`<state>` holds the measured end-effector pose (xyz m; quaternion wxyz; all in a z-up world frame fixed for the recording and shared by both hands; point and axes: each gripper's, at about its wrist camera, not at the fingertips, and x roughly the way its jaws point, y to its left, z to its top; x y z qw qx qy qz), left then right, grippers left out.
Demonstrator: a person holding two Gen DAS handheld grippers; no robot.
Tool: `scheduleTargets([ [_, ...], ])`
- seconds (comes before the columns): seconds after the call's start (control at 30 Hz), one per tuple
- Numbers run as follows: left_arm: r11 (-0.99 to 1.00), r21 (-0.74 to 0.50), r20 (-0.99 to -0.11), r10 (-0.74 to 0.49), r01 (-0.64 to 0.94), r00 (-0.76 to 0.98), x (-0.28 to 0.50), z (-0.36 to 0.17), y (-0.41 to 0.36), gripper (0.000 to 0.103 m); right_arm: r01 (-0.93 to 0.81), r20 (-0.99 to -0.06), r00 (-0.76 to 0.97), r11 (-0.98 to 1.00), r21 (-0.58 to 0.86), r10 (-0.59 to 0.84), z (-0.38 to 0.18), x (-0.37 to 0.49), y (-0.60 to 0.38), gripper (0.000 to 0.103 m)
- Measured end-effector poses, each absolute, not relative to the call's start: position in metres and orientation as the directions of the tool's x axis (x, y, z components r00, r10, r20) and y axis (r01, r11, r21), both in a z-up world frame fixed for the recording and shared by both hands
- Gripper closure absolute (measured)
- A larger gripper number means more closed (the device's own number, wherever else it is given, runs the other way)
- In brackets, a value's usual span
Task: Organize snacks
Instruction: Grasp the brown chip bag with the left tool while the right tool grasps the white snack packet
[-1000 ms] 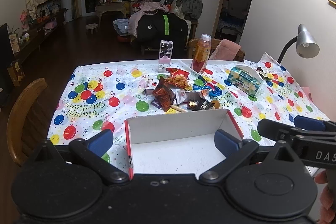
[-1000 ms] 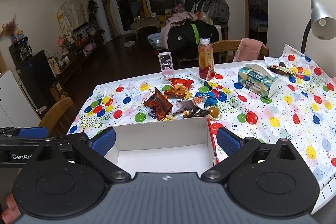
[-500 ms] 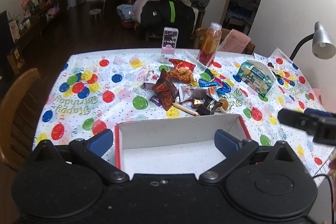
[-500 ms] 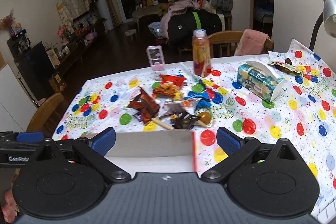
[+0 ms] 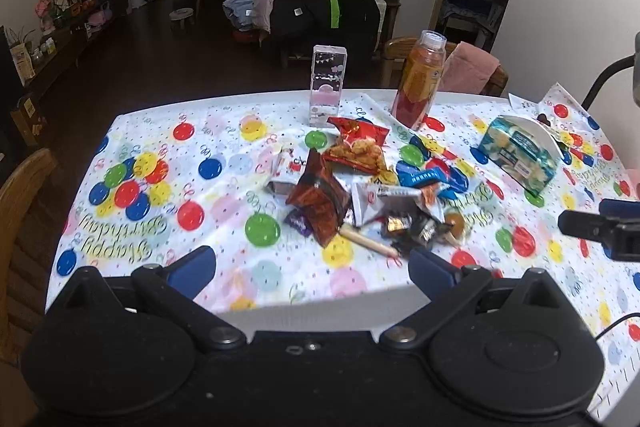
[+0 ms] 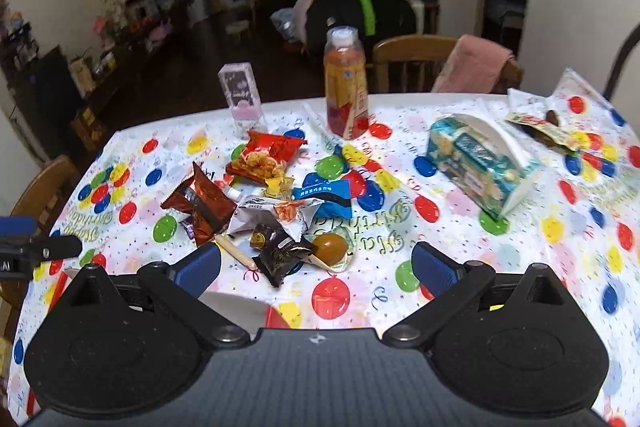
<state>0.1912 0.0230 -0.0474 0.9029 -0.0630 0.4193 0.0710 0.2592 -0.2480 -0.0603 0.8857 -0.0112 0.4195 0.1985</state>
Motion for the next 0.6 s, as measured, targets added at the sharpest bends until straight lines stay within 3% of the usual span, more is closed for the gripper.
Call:
scheduleTargets([
  [0.3, 0.986, -0.014, -0.782, 0.093, -0.166, 0.617, 0.253, -0.071, 0.033, 0.003, -0.506, -0.793, 0.496, 0.86, 0.067, 0.354, -0.089, 0.315, -0.217, 0.008],
  [0.43, 0.986, -0.026, -0.806, 0.076, -0.163, 0.588, 0.277, -0.089, 0.037, 0.012, -0.585, -0.819, 0.463, 0.811, 0.006, 0.34, -0.108, 0.333, -0.197, 0.025],
  [0.6, 0.981, -0.047, -0.846, 0.06, -0.187, 0.53, 0.303, -0.113, 0.046, 0.018, -0.68, -0.83, 0.438, 0.731, -0.054, 0.346, -0.127, 0.348, -0.172, 0.031],
])
